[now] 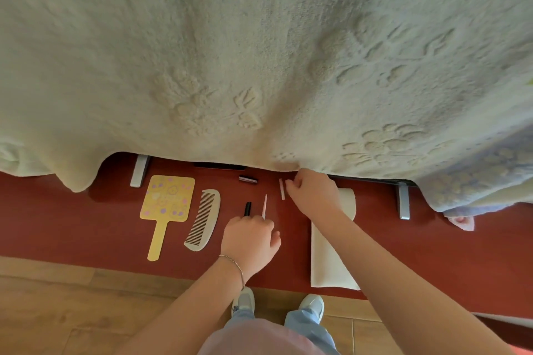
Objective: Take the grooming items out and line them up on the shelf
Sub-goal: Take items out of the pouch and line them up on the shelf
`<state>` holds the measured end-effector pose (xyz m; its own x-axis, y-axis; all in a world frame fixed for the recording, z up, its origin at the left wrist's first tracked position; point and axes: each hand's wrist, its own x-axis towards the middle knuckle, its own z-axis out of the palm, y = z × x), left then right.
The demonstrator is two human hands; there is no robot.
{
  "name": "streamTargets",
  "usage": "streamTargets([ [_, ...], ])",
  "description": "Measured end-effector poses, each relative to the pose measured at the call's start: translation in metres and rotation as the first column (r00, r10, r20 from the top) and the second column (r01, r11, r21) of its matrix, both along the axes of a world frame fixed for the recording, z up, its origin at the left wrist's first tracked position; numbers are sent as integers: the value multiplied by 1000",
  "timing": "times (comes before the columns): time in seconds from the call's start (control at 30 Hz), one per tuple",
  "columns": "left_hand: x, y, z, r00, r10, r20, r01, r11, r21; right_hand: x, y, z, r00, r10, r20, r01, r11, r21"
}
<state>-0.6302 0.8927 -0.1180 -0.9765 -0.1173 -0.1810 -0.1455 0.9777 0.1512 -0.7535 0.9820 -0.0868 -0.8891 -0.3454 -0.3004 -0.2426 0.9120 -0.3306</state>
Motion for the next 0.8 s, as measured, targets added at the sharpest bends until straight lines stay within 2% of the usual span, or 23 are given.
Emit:
streamTargets([
  [0.13, 5, 10, 2, 997, 27, -66, -17, 988, 155, 6, 58, 0, 985, -8, -170, -20, 986, -163],
  [0.27, 4, 32, -3, 994, 104, -31, -87, 933, 349, 14, 97, -15, 995, 104, 12, -104, 994, -28],
  [0.33, 0, 42, -7, 989, 140, 36, -142, 891, 430, 19, 106, -20, 979, 147, 142, -143, 989, -34],
  [0.4, -4, 51, -9, 985, 152, 85, -174, 856, 487, 21, 108, -23, 966, 158, 204, -150, 987, -56],
  [0.47, -7, 59, -8, 978, 164, 130, -209, 810, 548, 21, 107, -24, 976, 164, 146, -158, 986, -54],
  [0.6, -11, 74, -3, 934, 249, 255, -357, 659, 662, 24, 112, -32, 974, 218, -66, -218, 976, 9],
  [0.7, -17, 78, -5, 879, 341, 332, -471, 516, 716, 30, 118, -36, 957, 207, -205, -216, 976, -25],
  [0.8, -20, 81, 2, 832, 363, 420, -539, 349, 766, 37, 128, -33, 937, 188, -295, -213, 976, -54],
])
